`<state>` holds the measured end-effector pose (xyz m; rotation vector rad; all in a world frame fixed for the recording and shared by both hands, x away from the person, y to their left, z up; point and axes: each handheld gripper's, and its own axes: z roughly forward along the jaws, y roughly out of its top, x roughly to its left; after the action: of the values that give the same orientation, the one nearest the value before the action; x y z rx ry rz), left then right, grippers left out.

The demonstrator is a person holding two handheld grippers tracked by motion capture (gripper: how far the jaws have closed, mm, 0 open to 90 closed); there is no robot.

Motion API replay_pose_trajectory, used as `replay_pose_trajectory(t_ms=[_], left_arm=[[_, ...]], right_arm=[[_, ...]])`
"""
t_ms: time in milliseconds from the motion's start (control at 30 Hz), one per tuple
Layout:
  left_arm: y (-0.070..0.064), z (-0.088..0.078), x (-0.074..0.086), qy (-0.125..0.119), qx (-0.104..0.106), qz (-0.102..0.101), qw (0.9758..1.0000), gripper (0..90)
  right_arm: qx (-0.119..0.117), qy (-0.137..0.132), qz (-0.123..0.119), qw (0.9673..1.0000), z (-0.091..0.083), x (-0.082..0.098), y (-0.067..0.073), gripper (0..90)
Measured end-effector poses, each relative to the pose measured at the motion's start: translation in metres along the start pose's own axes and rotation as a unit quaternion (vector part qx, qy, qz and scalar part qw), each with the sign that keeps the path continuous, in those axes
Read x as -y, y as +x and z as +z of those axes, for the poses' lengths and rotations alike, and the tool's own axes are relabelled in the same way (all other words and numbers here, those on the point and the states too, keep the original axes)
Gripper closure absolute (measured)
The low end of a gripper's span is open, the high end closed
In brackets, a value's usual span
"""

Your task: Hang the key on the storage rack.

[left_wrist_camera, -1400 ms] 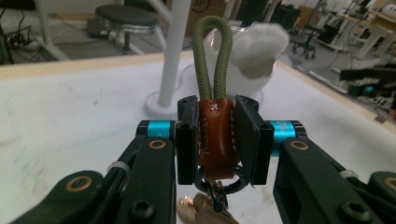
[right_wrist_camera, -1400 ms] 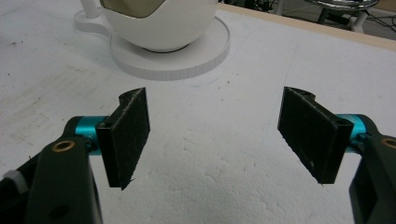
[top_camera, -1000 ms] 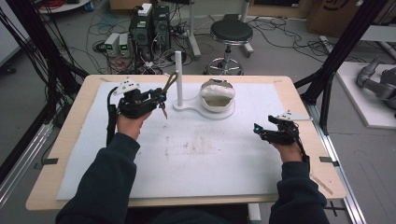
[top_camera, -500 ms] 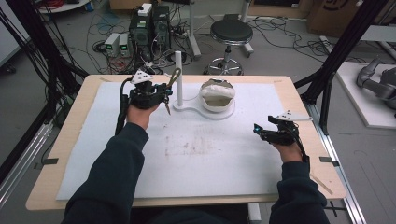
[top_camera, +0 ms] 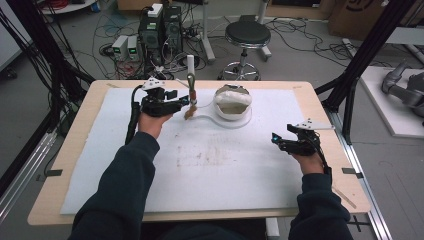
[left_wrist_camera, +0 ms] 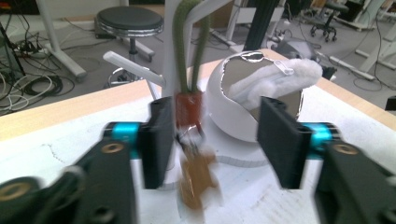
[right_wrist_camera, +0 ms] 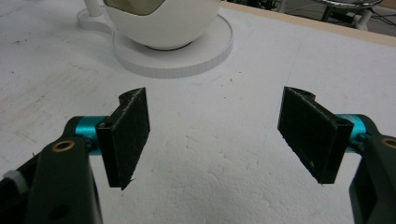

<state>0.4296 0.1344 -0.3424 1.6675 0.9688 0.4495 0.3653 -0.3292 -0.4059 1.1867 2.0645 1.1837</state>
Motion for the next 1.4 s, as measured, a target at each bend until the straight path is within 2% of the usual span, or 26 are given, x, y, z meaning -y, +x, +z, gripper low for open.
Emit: replay_pose_trajectory(t_ms=[33,200,333,367,433,500,600,700,767,833,867,967,1067,1100,1200,1300,1400], left_arm=[[0.001,-0.001,0.002,-0.002,0.002,-0.002,1.0000,41.1],[0.013,-0.009,0.018,-0.012,0.009,-0.021,0.9997,21.6],[0.021,-0.022,0.030,-0.037,0.021,-0.033,0.9985,21.3],[0.023,-0.026,0.032,-0.041,0.026,-0.032,0.9983,21.3],[0.026,-0.034,0.037,-0.052,0.030,-0.016,0.9981,22.3],[0.027,-0.042,0.043,-0.070,0.037,-0.005,0.9968,22.3],[0.028,-0.054,0.052,-0.070,0.044,-0.002,0.9966,22.3],[0.026,-0.064,0.063,-0.065,0.030,0.012,0.9973,21.3],[0.026,-0.070,0.071,-0.069,0.019,0.009,0.9974,18.1],[0.026,-0.074,0.076,-0.057,0.003,0.015,0.9983,17.0],[0.025,-0.076,0.078,-0.059,0.000,0.021,0.9981,17.0],[0.024,-0.080,0.084,-0.056,-0.003,0.027,0.9981,17.0],[0.025,-0.082,0.092,-0.052,-0.007,0.021,0.9984,17.0],[0.026,-0.082,0.093,-0.049,-0.008,0.025,0.9984,17.0],[0.026,-0.085,0.094,-0.056,-0.022,0.027,0.9978,17.3],[0.027,-0.087,0.094,-0.060,-0.023,0.024,0.9976,17.3],[0.026,-0.087,0.095,-0.055,-0.024,0.026,0.9979,17.4]], right_arm=[[-0.001,0.000,0.001,1.0000,0.000,0.000,0.000,25.4],[-0.004,-0.001,0.002,1.0000,0.000,0.000,0.000,25.4],[-0.005,0.001,0.000,1.0000,0.000,0.000,0.001,25.4],[-0.005,0.000,-0.001,1.0000,0.001,0.000,0.001,25.4],[-0.006,0.001,-0.003,1.0000,0.001,0.000,0.001,25.4],[-0.008,0.000,-0.002,1.0000,0.002,0.000,0.002,25.3],[-0.016,-0.002,-0.005,0.9999,0.002,-0.001,0.004,25.4],[-0.021,-0.003,-0.012,0.9997,0.002,-0.001,0.006,25.1],[-0.023,-0.003,-0.013,0.9997,0.002,-0.001,0.007,21.8],[-0.025,-0.004,-0.018,0.9995,0.002,-0.001,0.008,21.5],[-0.026,-0.004,-0.018,0.9995,0.002,-0.001,0.008,21.2],[-0.026,-0.005,-0.019,0.9995,0.002,0.000,0.009,20.5],[-0.028,-0.005,-0.020,0.9994,0.001,0.000,0.010,20.5],[-0.029,-0.006,-0.022,0.9993,0.000,0.000,0.010,20.5],[-0.031,-0.007,-0.024,0.9992,-0.001,0.001,0.010,20.5],[-0.032,-0.007,-0.025,0.9992,-0.003,0.002,0.009,20.5],[-0.029,-0.005,-0.026,0.9992,-0.005,0.003,0.009,20.5]])
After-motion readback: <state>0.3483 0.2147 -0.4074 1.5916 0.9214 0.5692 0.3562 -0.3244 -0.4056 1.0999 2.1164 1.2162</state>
